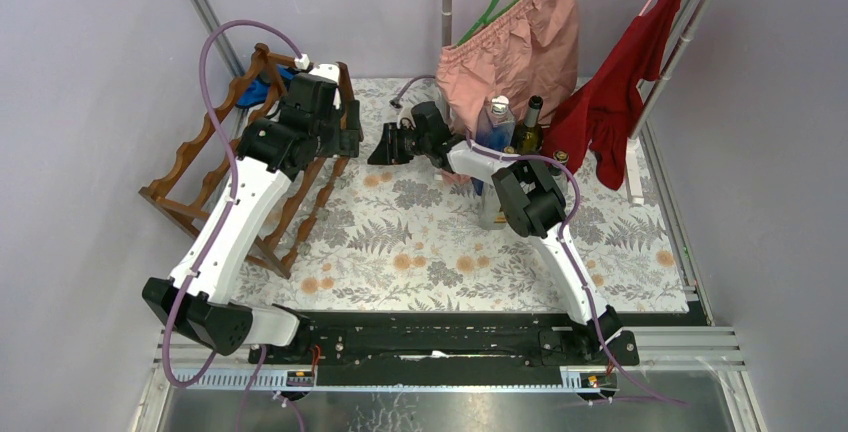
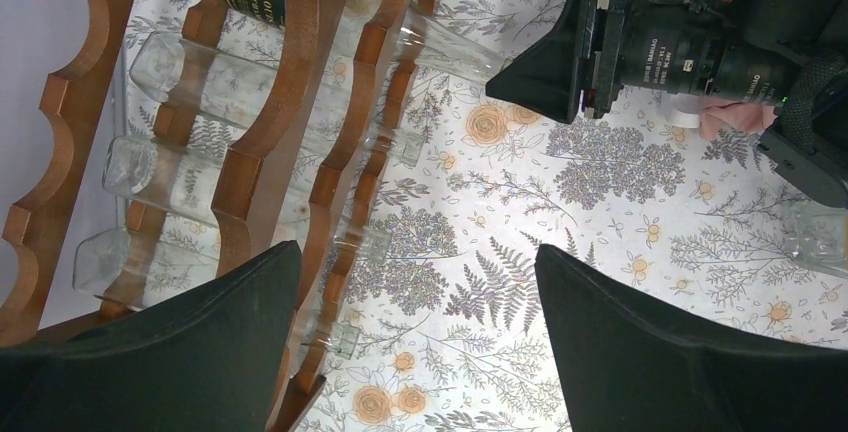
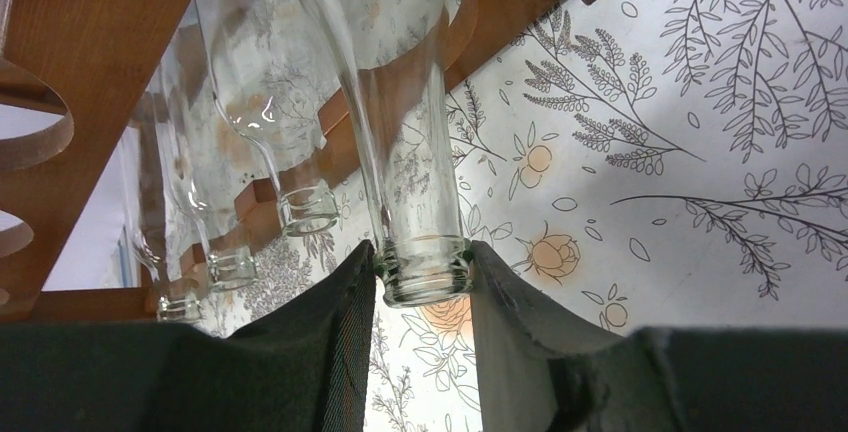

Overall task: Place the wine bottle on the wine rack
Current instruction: Place the wine bottle in the wine rack.

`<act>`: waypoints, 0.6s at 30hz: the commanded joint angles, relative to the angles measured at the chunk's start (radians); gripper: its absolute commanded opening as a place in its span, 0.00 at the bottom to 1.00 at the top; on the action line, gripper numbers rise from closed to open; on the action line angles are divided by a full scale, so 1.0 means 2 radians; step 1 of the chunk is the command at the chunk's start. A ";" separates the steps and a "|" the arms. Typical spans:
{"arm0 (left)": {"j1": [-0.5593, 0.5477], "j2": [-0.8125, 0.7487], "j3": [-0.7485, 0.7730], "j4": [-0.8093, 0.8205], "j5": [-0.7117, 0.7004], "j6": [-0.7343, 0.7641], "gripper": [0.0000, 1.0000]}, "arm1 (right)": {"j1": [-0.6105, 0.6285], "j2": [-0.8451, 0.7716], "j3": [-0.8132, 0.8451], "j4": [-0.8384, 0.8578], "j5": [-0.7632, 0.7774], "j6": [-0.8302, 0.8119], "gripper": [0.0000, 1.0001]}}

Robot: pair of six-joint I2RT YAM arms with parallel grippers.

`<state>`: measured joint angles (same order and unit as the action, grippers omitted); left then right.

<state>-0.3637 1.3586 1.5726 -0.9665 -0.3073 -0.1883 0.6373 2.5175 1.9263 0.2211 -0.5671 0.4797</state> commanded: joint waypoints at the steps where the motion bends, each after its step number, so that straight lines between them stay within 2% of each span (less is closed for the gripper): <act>1: 0.005 0.000 0.014 -0.007 -0.009 0.011 0.94 | -0.002 0.000 -0.017 -0.005 -0.006 0.047 0.06; 9: 0.006 0.001 0.010 -0.007 -0.007 0.012 0.94 | 0.000 -0.024 -0.055 0.004 0.026 0.045 0.03; 18: 0.008 0.003 0.006 -0.003 -0.002 0.014 0.94 | -0.001 -0.050 -0.088 0.005 0.026 0.045 0.03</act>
<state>-0.3569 1.3590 1.5726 -0.9802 -0.3073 -0.1818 0.6415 2.4676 1.7969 0.3504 -0.5251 0.5674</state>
